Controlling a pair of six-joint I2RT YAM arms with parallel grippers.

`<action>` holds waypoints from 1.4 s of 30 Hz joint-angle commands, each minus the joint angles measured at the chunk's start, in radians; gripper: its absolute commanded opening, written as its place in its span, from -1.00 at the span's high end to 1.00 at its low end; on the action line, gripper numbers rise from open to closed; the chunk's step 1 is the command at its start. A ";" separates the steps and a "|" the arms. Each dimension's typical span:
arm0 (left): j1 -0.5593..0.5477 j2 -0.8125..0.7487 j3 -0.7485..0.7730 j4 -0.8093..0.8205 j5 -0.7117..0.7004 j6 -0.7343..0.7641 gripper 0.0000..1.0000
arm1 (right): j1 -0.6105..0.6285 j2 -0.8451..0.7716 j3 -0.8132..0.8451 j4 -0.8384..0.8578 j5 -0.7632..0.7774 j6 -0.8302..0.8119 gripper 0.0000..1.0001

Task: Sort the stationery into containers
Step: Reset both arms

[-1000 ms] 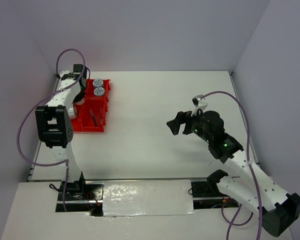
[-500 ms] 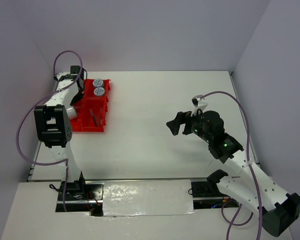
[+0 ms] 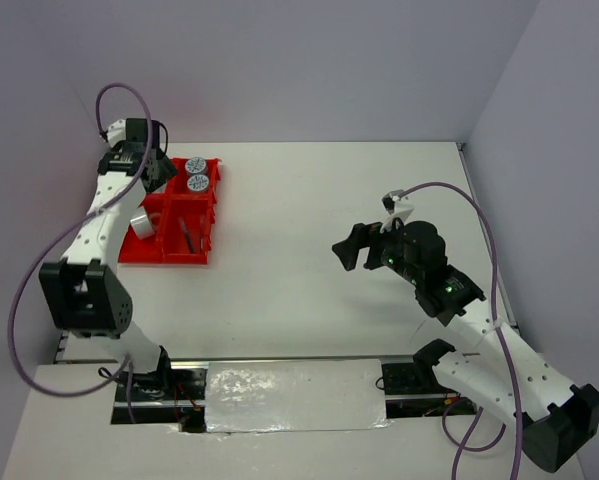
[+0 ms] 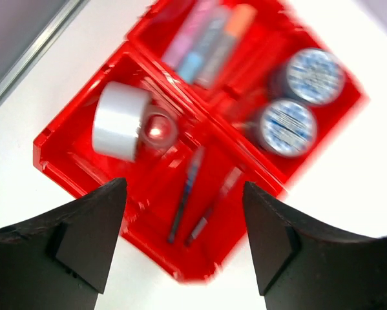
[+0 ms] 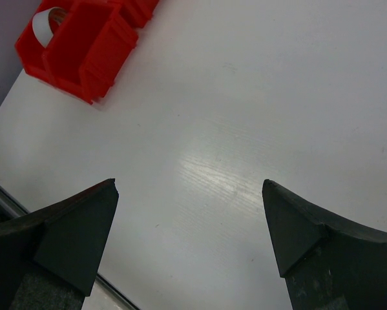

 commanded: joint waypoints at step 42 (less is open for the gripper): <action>-0.075 -1.381 -0.508 -0.219 0.264 0.283 -0.99 | 0.053 -0.480 0.330 -0.630 0.394 -0.015 -0.99</action>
